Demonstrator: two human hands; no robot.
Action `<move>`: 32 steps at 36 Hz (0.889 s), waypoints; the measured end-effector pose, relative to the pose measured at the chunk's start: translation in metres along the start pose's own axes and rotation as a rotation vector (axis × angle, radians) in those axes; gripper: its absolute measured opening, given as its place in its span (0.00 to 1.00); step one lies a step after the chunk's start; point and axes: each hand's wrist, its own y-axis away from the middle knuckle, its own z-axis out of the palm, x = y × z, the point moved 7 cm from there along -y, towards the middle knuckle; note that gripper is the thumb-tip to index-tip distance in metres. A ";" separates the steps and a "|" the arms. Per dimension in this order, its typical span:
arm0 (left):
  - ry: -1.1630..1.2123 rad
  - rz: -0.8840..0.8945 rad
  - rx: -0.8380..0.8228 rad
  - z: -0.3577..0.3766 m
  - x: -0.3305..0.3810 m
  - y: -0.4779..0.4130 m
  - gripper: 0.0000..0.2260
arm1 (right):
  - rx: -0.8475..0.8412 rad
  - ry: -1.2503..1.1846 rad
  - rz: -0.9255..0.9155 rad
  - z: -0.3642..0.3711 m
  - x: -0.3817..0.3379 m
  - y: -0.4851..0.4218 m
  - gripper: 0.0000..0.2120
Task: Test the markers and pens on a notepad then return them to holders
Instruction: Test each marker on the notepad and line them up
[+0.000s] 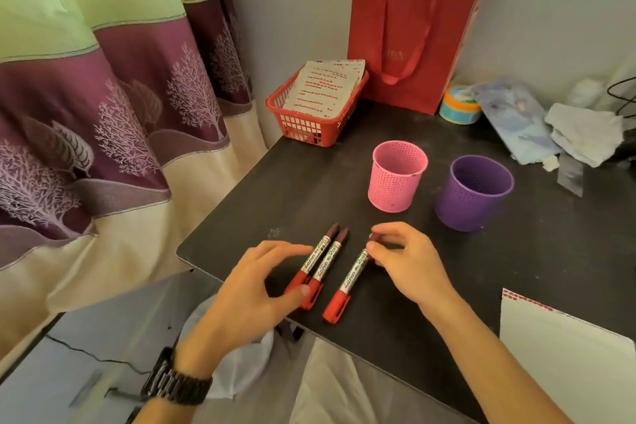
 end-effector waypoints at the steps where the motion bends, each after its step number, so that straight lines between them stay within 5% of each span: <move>1: -0.006 0.009 -0.016 0.004 -0.002 0.004 0.22 | -0.006 0.046 0.000 0.003 -0.001 -0.003 0.12; 10: -0.220 0.051 0.031 0.018 -0.015 0.025 0.21 | 0.003 0.139 -0.032 0.020 -0.006 -0.013 0.11; 32: -0.265 0.044 0.129 0.025 -0.007 0.037 0.19 | 0.037 0.261 -0.054 0.028 -0.008 -0.007 0.13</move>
